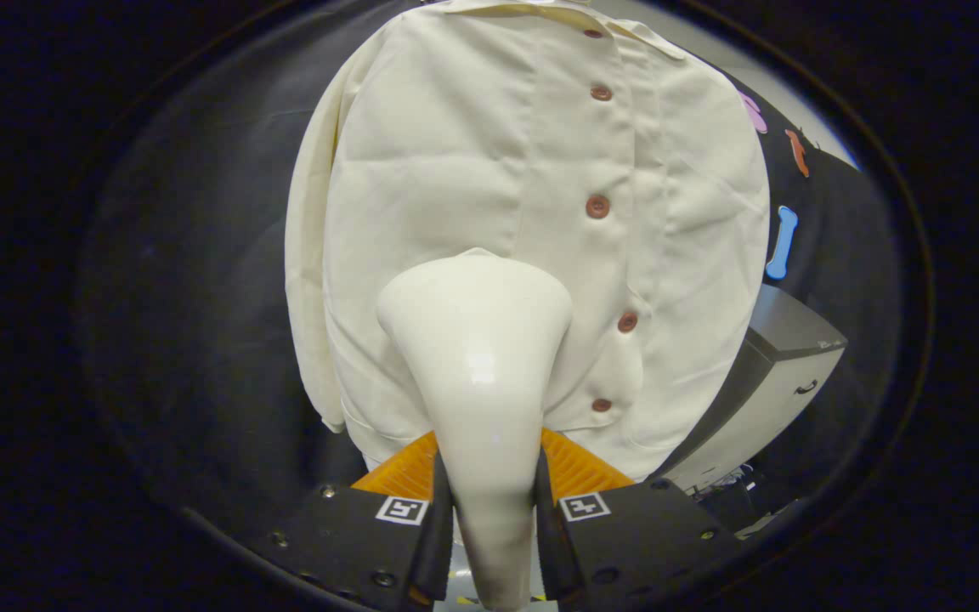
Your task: Iron the clothes twice with a garment steamer, once on the left side and once on the right side.
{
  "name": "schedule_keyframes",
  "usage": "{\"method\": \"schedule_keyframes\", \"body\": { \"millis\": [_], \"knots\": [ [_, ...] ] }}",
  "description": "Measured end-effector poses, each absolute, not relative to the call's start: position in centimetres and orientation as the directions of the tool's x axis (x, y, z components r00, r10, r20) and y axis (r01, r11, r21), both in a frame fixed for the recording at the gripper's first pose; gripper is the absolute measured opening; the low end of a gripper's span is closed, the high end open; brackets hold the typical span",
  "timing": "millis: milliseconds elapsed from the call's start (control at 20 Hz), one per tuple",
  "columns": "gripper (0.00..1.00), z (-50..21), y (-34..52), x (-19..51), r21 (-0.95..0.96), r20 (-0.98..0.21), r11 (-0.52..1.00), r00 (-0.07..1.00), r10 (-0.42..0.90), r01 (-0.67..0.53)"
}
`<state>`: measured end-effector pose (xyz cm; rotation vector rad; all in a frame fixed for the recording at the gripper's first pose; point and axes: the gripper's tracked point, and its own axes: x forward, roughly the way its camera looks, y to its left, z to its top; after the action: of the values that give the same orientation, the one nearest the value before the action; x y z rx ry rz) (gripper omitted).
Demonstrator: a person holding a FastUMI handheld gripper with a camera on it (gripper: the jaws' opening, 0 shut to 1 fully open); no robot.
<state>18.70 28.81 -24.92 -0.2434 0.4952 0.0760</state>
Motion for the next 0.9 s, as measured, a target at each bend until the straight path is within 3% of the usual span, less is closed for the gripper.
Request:
{"method": "schedule_keyframes", "body": {
  "millis": [400,900],
  "knots": [
    [0.42,-27.2,27.0,16.4,-0.230,-0.499,0.966,0.866,-0.016,-0.115],
    [0.42,-19.8,24.8,12.1,-0.213,-0.429,0.972,0.903,0.002,-0.103]
  ]
}}
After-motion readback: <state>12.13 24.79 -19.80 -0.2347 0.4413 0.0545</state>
